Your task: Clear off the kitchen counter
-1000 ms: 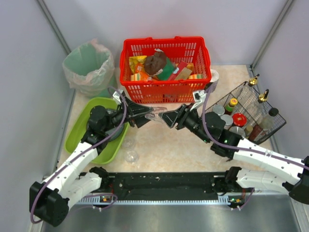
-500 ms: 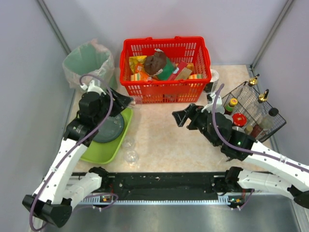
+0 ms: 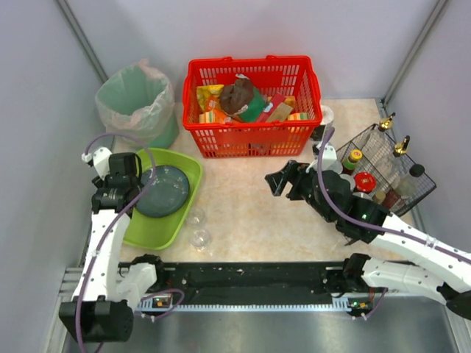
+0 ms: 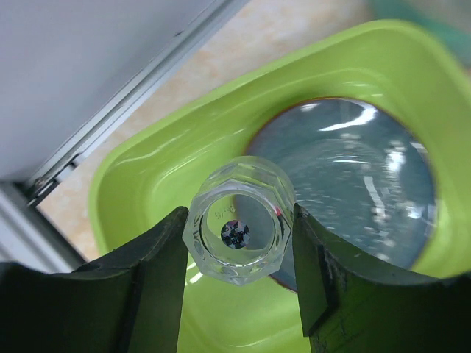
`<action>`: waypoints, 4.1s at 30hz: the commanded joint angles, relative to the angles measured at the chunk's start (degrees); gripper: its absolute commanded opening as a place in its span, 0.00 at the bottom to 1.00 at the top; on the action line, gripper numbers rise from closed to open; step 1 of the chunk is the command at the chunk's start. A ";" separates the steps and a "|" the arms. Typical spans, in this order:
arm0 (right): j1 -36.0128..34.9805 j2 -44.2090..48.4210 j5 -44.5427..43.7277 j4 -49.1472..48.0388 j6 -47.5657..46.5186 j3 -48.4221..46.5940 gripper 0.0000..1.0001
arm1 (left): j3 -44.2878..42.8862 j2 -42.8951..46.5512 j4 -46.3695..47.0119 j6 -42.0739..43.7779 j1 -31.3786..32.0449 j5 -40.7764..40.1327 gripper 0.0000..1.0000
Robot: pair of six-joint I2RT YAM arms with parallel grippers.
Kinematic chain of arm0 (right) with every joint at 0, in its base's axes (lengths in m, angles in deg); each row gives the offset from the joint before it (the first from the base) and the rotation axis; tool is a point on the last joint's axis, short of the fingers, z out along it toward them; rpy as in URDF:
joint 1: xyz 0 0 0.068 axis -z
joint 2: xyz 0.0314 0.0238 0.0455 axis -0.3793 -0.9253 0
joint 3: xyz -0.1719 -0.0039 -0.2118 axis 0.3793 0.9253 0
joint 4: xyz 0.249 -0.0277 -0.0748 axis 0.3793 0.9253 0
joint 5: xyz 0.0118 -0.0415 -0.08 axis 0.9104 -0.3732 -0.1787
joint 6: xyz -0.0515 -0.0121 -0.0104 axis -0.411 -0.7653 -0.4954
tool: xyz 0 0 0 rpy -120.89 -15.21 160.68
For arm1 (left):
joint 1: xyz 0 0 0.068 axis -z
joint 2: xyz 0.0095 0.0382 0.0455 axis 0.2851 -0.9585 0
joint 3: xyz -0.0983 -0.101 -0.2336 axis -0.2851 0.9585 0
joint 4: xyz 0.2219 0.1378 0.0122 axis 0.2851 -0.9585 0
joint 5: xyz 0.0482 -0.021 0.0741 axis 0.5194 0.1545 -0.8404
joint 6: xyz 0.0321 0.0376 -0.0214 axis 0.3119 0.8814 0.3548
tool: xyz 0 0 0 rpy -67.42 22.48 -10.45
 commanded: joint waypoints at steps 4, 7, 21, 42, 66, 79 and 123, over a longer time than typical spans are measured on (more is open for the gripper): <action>0.62 0.14 2.92 2.31 0.68 -1.85 0.79 | 3.26 -4.76 0.76 -1.57 -5.79 -6.02 0.00; 0.53 -0.64 4.15 2.57 1.12 -2.29 0.79 | 3.87 -6.95 0.85 -5.35 -6.49 -9.19 0.00; 0.53 -3.28 6.79 4.16 3.94 -3.08 0.78 | 12.57 -12.58 7.00 -13.71 -13.78 -4.80 0.03; 0.44 -12.41 16.62 4.77 -0.27 -5.98 0.78 | 11.71 -9.87 7.53 -15.64 -16.34 1.18 0.81; -13.97 -45.64 24.46 -4.44 -3.19 -18.82 0.66 | -1.39 -1.42 11.40 0.97 -15.99 43.45 0.88; -14.59 -53.64 25.60 -7.71 0.51 -21.36 0.47 | -1.40 -2.13 11.57 1.93 -15.98 46.97 0.86; 5.62 -9.87 35.97 -36.71 13.34 -1.06 0.00 | 13.18 3.32 61.82 -56.05 1.92 77.74 0.83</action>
